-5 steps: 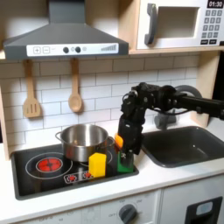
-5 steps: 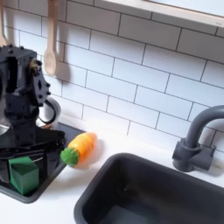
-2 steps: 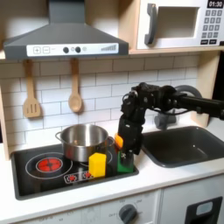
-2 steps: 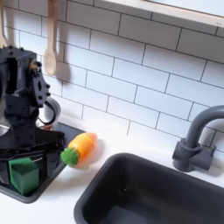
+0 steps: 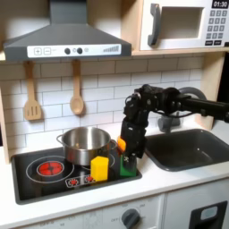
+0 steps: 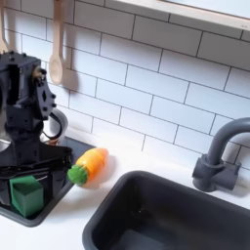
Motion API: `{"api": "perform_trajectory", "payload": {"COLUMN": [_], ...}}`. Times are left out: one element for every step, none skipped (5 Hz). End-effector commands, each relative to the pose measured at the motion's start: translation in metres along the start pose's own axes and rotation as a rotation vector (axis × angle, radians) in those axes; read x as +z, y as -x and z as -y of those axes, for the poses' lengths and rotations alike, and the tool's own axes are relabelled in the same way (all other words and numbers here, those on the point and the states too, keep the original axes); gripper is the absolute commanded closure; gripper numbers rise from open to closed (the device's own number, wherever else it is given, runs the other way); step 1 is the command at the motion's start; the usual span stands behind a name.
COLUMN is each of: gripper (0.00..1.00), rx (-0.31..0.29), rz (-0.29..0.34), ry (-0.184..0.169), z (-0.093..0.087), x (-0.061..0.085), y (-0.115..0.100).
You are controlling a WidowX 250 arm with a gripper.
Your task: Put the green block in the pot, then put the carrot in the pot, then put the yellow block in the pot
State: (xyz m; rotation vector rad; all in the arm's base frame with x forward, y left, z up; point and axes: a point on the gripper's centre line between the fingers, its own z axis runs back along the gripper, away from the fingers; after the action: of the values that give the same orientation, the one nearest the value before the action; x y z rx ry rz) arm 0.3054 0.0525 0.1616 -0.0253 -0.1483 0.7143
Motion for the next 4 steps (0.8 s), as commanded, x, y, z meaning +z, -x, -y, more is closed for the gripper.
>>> {"api": "perform_trajectory", "payload": {"gripper": [0.0, 0.0, 0.0, 0.0], "rx": [-0.002, -0.002, -0.003, 0.004], "rz": [0.001, -0.001, 0.022, 0.02], "ry": [0.001, -0.001, 0.011, 0.0], "z": [0.0002, -0.0001, 0.0013, 0.0017], "x": [0.0004, 0.0, 0.0053, 0.0059], "y": [-0.0003, 0.0002, -0.0002, -0.0021]}}
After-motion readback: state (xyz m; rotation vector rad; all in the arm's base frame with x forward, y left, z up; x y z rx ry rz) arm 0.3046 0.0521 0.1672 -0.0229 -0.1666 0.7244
